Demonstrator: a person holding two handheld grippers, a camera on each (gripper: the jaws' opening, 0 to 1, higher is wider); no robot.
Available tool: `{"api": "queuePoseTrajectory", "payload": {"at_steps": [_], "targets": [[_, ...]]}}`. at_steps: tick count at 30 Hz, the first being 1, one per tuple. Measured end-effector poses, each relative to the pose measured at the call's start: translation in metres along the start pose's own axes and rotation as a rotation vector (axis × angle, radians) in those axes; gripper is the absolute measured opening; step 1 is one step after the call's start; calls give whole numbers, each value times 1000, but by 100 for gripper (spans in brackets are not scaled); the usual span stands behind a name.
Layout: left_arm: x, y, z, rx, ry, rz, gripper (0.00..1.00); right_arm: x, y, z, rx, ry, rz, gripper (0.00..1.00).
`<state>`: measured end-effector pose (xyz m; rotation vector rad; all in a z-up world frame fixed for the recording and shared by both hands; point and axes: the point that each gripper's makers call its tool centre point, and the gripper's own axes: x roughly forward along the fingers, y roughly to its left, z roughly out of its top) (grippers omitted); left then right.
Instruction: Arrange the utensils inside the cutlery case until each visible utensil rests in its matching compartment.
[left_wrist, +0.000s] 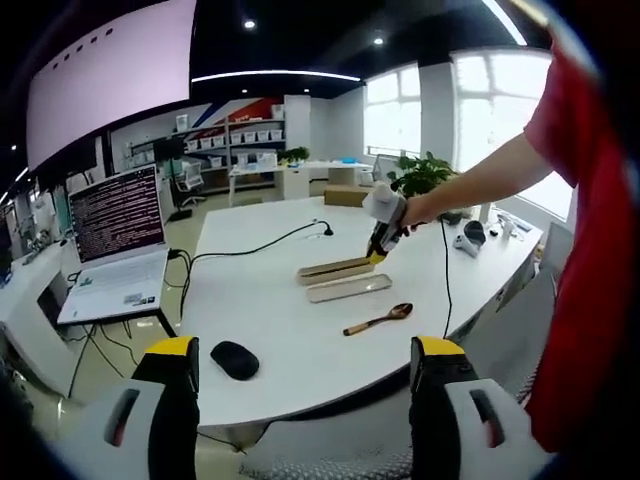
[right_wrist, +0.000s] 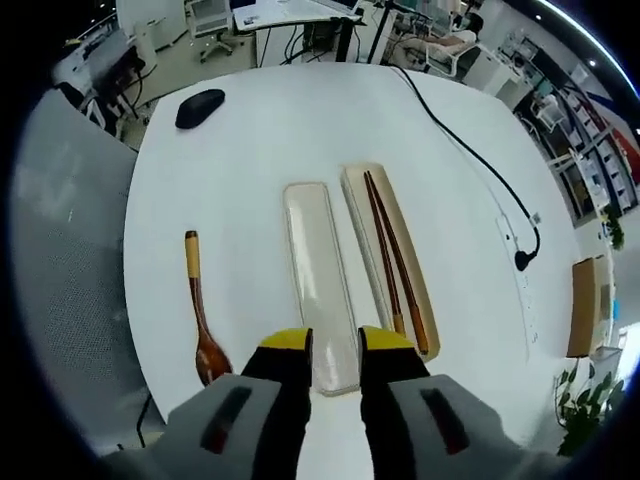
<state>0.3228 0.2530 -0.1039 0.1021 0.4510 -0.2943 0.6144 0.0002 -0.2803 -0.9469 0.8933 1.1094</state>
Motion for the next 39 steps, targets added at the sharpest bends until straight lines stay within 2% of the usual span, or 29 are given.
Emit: {"api": "queuePoseTrajectory", "payload": {"at_steps": [1, 3, 7, 13, 18, 22, 25, 31, 39], "targets": [[-1, -1, 0, 3, 0, 1, 90, -2, 3, 3, 35, -25, -6, 14], [-2, -1, -1, 3, -1, 3, 90, -4, 9, 7, 43, -54, 1, 15], [-6, -1, -2, -4, -6, 7, 90, -12, 24, 5, 61, -73, -3, 16], [-11, 0, -7, -4, 3, 9, 90, -17, 27, 4, 59, -93, -11, 17], [-13, -1, -8, -1, 6, 7, 90, -21, 49, 8, 20, -115, 3, 17], [-14, -2, -8, 7, 7, 3, 90, -20, 68, 11, -69, -129, 16, 16], [-15, -3, -5, 9, 2, -2, 90, -16, 78, 7, -68, -120, 25, 16], [-17, -6, -3, -5, -12, -14, 91, -20, 84, 8, -10, -155, 28, 19], [-18, -7, -8, 6, 4, -20, 90, -22, 93, 10, -35, -164, 27, 19]]}}
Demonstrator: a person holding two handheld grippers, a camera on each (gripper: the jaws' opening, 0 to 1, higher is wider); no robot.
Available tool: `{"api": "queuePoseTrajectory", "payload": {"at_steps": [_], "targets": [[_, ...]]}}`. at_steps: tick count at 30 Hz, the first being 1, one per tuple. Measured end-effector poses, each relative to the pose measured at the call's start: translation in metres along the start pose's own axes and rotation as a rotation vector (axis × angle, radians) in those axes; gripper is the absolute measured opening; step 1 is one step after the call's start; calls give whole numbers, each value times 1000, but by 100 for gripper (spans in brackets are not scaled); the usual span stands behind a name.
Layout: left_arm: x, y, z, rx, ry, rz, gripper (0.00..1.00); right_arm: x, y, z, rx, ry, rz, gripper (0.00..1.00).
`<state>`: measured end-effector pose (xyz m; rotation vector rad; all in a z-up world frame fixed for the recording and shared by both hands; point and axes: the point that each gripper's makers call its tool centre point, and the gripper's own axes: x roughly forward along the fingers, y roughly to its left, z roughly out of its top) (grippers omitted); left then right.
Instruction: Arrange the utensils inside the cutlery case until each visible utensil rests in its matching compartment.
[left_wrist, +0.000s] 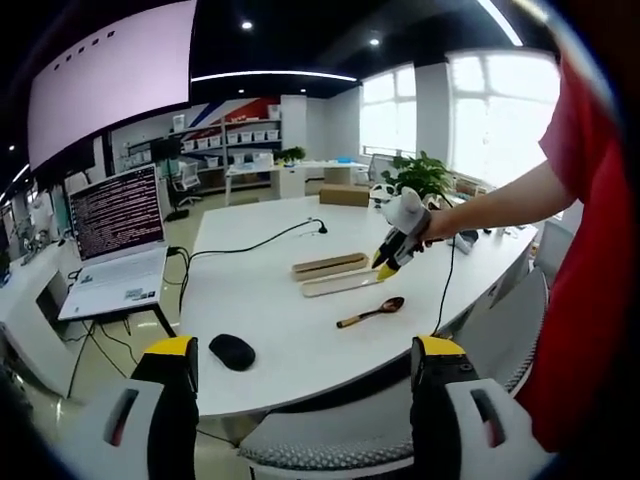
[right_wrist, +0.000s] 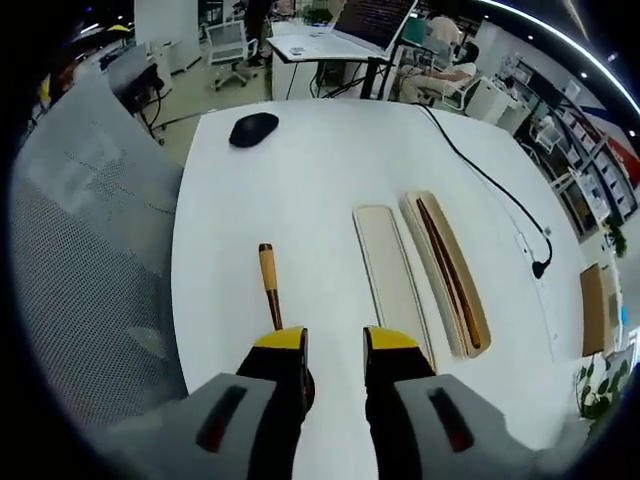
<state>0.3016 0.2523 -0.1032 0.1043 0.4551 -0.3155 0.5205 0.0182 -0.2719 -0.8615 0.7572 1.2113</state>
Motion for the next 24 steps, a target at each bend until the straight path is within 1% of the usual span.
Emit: {"api": "queuePoseTrajectory", "payload": {"at_steps": [7, 12, 15, 24], "targets": [[0, -1, 2, 5, -2, -4, 90, 10, 7, -6, 8, 17, 26, 19], [-2, 4, -3, 0, 7, 0, 90, 15, 13, -2, 1, 9, 37, 20], [-2, 6, -6, 2, 13, 1, 90, 20, 16, -1, -21, 19, 48, 20], [4, 9, -5, -7, 9, 2, 90, 32, 26, 1, -63, 47, 97, 19]]}}
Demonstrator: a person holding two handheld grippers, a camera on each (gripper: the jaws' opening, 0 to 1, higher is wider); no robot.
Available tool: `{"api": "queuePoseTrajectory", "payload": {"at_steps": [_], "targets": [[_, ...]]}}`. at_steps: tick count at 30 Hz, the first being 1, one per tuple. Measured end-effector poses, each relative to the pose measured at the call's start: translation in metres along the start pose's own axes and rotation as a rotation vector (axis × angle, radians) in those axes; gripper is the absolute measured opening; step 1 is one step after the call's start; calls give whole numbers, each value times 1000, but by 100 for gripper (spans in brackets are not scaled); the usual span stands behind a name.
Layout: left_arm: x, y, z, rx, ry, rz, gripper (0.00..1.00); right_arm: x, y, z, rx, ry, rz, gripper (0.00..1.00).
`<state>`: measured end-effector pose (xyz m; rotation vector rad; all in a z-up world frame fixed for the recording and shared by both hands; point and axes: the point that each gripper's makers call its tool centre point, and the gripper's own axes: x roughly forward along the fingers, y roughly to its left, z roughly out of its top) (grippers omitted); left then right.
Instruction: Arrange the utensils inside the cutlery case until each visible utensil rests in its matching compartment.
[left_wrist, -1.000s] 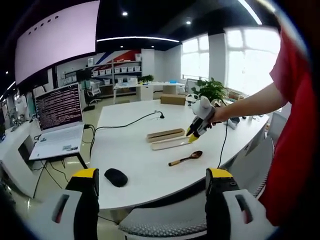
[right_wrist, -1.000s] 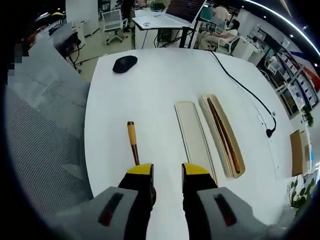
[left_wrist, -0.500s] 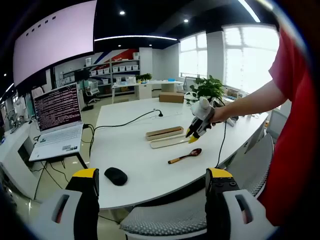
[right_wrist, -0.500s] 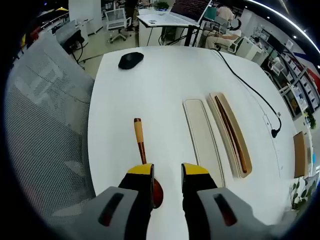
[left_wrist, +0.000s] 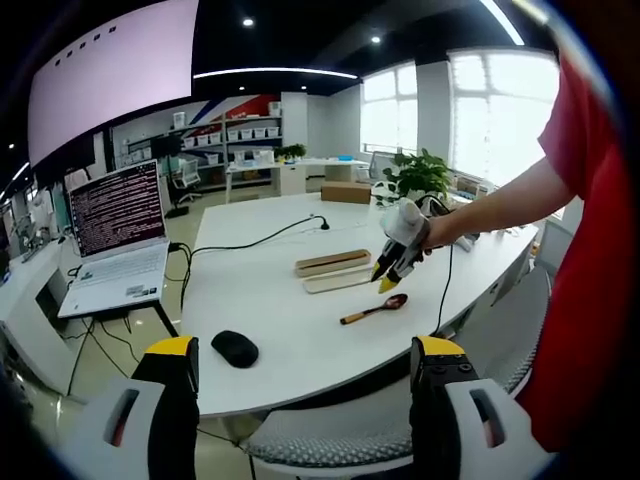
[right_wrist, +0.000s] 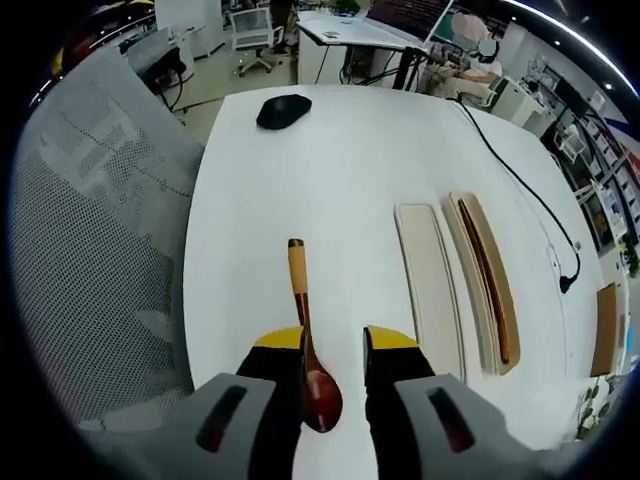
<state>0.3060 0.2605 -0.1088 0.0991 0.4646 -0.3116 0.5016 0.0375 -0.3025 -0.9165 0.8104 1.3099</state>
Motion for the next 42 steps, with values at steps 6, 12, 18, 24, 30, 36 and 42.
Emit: {"api": "queuePoseTrajectory", "payload": {"at_steps": [6, 12, 18, 24, 30, 36, 42], "targets": [[1, 5, -1, -5, 2, 9, 90, 9, 5, 1, -17, 13, 21, 18], [3, 10, -2, -14, 2, 19, 89, 19, 11, -2, -31, 45, 49, 17], [7, 9, -2, -15, 4, 17, 89, 28, 18, -4, -31, 57, 74, 17], [7, 9, -3, -20, 8, 19, 89, 33, 24, -6, -32, 71, 90, 17], [6, 11, -5, -23, 13, 24, 89, 38, 25, -6, -21, 72, 100, 16], [7, 10, -7, -25, 16, 20, 89, 41, 25, -6, 4, 65, 108, 16], [7, 12, -9, -29, 19, 24, 89, 46, 22, -12, -8, 91, 110, 14]]}}
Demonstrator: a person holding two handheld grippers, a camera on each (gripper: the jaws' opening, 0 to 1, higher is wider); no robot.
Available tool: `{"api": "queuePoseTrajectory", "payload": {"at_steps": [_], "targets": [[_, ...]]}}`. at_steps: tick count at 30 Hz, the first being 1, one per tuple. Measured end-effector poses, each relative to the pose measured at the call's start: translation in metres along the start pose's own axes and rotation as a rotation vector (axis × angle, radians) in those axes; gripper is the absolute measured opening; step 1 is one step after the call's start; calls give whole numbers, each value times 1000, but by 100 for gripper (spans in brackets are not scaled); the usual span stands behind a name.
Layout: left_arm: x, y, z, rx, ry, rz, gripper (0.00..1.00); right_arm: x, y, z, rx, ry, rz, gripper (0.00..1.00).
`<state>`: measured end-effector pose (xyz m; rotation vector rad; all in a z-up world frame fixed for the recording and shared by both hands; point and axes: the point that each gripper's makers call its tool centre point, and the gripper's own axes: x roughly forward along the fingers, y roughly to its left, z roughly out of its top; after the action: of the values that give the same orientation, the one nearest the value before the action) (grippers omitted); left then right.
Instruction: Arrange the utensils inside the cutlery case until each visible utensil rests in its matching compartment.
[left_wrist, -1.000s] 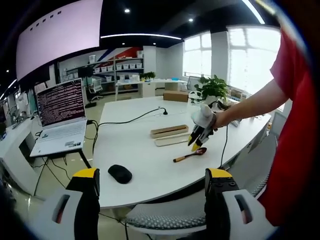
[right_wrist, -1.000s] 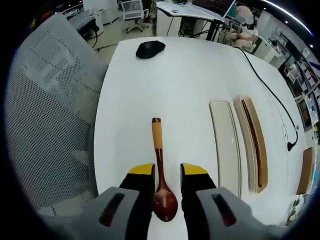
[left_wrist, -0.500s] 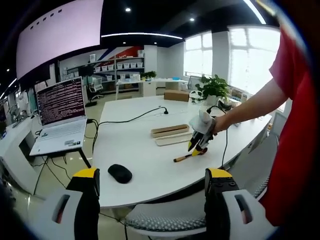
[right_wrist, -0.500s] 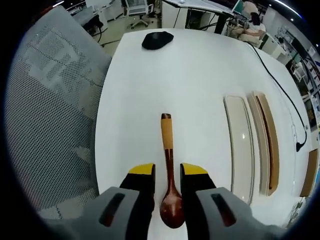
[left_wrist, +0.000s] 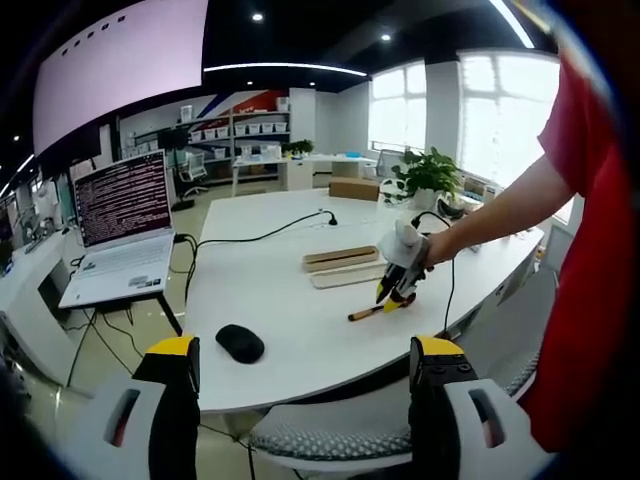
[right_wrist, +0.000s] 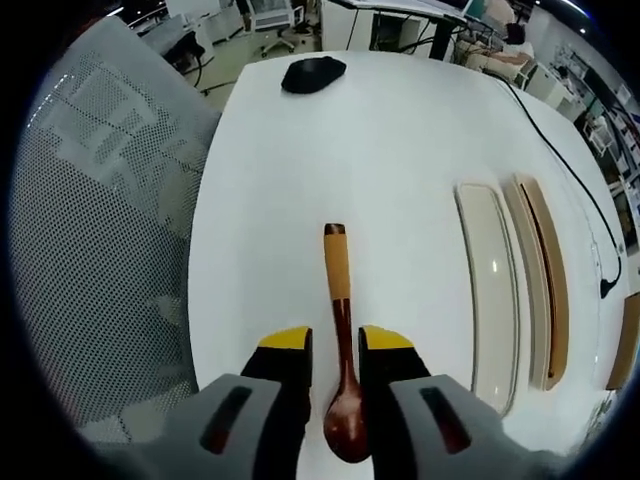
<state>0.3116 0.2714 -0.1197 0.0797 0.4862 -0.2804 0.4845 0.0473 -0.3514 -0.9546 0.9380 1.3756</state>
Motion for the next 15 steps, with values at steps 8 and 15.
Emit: {"api": "queuePoseTrajectory", "payload": {"at_steps": [8, 15], "targets": [[1, 2, 1, -1, -1, 4, 89, 4, 1, -2, -6, 20, 9, 12], [1, 4, 1, 4, 1, 3, 89, 6, 2, -5, -9, 33, 13, 11]]}}
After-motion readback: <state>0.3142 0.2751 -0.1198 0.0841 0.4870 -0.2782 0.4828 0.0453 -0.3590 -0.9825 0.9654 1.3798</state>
